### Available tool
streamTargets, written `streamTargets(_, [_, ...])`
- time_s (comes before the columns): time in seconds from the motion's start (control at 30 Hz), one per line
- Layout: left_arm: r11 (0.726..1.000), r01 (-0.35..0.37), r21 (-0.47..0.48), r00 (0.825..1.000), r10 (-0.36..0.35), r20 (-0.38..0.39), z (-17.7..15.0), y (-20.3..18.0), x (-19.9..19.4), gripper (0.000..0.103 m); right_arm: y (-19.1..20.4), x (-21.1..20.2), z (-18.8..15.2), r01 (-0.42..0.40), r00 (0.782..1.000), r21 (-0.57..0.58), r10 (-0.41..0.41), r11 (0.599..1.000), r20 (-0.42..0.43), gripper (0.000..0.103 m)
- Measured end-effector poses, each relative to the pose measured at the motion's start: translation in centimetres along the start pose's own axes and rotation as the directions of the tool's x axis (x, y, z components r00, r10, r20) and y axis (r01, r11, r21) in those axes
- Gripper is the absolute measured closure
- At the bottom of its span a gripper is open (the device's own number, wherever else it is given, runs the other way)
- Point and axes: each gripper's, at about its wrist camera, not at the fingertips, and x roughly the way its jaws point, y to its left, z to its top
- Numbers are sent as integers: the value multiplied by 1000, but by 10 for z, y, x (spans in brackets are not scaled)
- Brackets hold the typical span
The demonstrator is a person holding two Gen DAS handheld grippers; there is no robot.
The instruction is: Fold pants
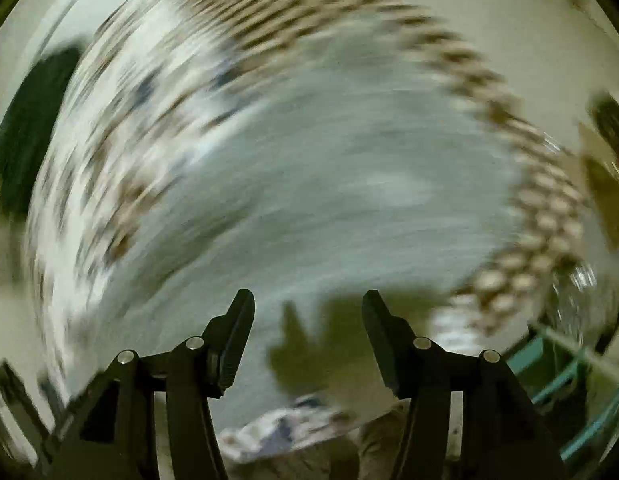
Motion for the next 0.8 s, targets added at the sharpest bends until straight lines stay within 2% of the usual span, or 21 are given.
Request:
streamTargets(0.07, [996,-30,-84,999,32,19,0,40,-10,25,62,12,-1,-48,997,-127,40,991,-64,44])
streamTargets(0.17, [973,-71,-221,997,79,26,-7,113,-22,25,172,35,-12,-125,985,-329,76,936,-157,44])
streamTargets(0.23, [951,-101,-291,993,115,31,-8,158,-28,25,223,49,-16,-157,978,-395,86,905,-191,44])
streamTargets(0.33, [915,-152,-374,983,180,40,-2,225,-33,25,302,77,-17,-141,980,-502,48,853,-195,44])
streamTargets(0.4, [891,-164,-423,978,202,46,4,262,-34,25,338,97,-14,-125,978,-552,9,824,-208,44])
streamTargets(0.5, [858,-154,-490,976,210,60,14,306,-31,25,379,140,-7,-133,960,-572,-39,810,-279,44])
streamTargets(0.53, [849,-148,-507,975,210,67,17,316,-29,25,390,158,-4,-119,949,-583,-82,804,-306,44])
streamTargets(0.57, [843,-142,-518,976,206,69,19,324,-27,25,396,176,-6,-64,937,-599,-159,798,-312,45])
streamTargets(0.6, [839,-135,-527,977,201,68,21,330,-24,25,403,186,-4,-34,935,-604,-188,796,-301,64])
streamTargets(0.63, [834,-126,-537,979,191,67,23,337,-20,25,407,191,-5,-10,936,-620,-211,784,-281,85])
streamTargets(0.67, [833,-120,-541,981,184,65,24,341,-17,25,411,191,-7,23,938,-637,-236,771,-253,91])
streamTargets(0.73, [831,-106,-546,985,163,57,25,348,-12,25,420,172,-2,74,965,-628,-214,774,-150,92])
streamTargets(0.77, [830,-95,-550,987,150,56,24,352,-10,25,420,159,7,93,978,-595,-184,799,-95,93])
streamTargets(0.8, [826,-81,-558,989,135,57,22,356,-9,25,418,152,15,94,984,-552,-161,829,-75,93])
